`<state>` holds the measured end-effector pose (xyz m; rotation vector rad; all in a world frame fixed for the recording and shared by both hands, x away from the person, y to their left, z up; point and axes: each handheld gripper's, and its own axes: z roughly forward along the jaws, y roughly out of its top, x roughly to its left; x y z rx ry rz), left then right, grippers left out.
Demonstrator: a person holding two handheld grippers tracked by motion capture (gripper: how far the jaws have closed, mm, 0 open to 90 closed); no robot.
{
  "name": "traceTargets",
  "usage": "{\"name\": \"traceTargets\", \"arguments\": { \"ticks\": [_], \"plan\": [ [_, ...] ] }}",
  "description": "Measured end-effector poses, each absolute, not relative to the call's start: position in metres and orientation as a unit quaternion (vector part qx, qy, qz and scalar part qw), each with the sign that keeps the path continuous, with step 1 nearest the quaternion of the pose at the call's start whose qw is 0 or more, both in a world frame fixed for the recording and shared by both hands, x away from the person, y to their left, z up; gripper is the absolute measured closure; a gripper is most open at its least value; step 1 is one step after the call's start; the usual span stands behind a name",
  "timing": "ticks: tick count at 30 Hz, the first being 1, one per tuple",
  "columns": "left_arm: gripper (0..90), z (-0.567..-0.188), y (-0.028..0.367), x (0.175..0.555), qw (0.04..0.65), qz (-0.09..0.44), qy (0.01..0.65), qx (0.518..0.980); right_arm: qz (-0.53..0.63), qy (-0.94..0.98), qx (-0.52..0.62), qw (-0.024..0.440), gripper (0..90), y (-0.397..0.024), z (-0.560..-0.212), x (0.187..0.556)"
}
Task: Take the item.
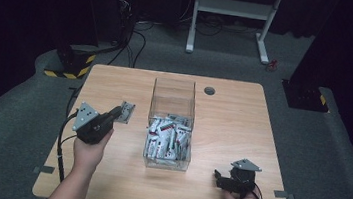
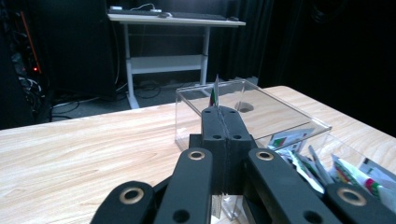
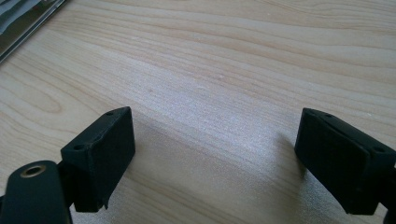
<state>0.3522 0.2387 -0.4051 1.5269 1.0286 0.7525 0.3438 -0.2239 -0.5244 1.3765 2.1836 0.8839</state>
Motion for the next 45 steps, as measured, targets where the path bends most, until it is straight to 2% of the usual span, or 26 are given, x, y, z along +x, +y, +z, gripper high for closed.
{"name": "traceTargets", "arguments": {
  "ticks": [36, 45],
  "plan": [
    [90.0, -0.482, 0.234, 0.385, 0.486, 0.262, 0.497, 0.669, 0.317, 0.784, 0.493, 0.205, 11.8, -0.224, -0.524, 0.344],
    [89.8, -0.490, 0.243, 0.389, 0.462, 0.276, 0.517, 0.666, 0.317, 0.784, 0.492, 0.206, 11.8, -0.224, -0.524, 0.344]
  ]
}}
